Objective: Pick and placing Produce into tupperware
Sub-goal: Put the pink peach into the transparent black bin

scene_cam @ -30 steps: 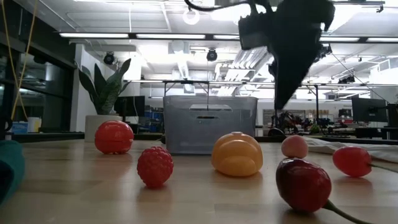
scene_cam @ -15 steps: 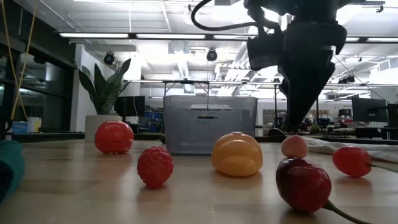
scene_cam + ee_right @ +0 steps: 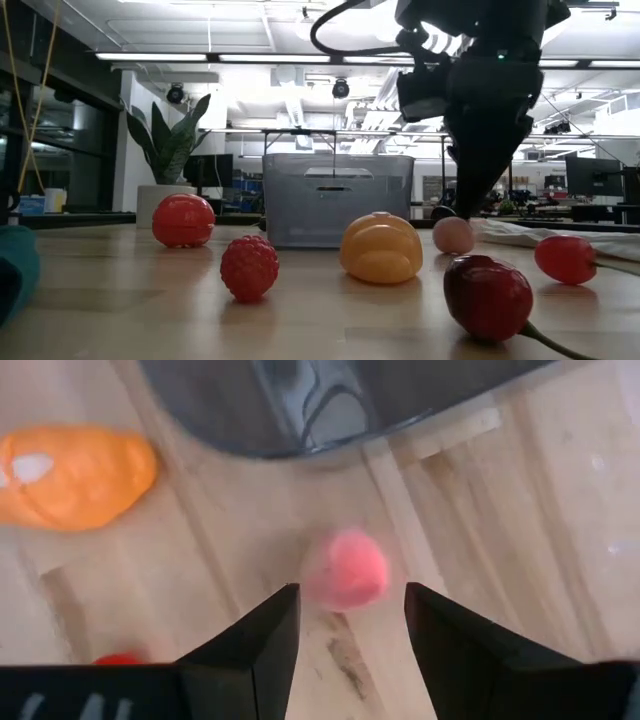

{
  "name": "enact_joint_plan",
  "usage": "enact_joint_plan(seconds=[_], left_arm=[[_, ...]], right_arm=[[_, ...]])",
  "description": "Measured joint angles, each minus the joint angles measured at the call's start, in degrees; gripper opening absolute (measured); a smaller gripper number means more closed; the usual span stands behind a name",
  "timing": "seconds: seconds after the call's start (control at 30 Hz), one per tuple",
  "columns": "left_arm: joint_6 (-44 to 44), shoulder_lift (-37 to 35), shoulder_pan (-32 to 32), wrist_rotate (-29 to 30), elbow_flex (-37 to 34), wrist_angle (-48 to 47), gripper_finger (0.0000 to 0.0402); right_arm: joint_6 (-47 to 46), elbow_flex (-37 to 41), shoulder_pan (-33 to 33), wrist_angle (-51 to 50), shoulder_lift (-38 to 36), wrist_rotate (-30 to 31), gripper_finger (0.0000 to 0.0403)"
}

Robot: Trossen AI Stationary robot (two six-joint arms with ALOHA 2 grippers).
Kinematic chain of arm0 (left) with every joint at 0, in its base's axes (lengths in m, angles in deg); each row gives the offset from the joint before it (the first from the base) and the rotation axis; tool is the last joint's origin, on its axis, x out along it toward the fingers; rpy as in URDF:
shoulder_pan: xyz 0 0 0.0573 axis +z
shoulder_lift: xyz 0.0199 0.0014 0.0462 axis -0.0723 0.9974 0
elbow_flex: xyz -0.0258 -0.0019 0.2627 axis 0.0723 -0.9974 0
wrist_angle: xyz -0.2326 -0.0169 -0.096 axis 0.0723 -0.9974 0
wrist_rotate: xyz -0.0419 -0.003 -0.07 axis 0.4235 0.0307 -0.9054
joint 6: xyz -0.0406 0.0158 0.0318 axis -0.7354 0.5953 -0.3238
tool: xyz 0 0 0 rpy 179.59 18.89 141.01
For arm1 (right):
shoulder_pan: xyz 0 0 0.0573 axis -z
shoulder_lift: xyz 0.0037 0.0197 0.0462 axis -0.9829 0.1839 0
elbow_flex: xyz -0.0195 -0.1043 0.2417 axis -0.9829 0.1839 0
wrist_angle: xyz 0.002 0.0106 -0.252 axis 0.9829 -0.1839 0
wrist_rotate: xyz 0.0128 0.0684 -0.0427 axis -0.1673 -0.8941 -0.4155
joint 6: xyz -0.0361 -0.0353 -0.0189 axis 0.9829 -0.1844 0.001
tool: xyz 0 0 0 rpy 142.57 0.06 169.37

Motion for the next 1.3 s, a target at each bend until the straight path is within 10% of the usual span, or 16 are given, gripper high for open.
enact_joint_plan(seconds=[1.3], left_arm=[[-0.02,0.00,0.01,0.00,0.00,0.00,0.0090]], right_arm=[[-1.10,3.19,1.92,7.21,0.22,-2.25,0.0174]])
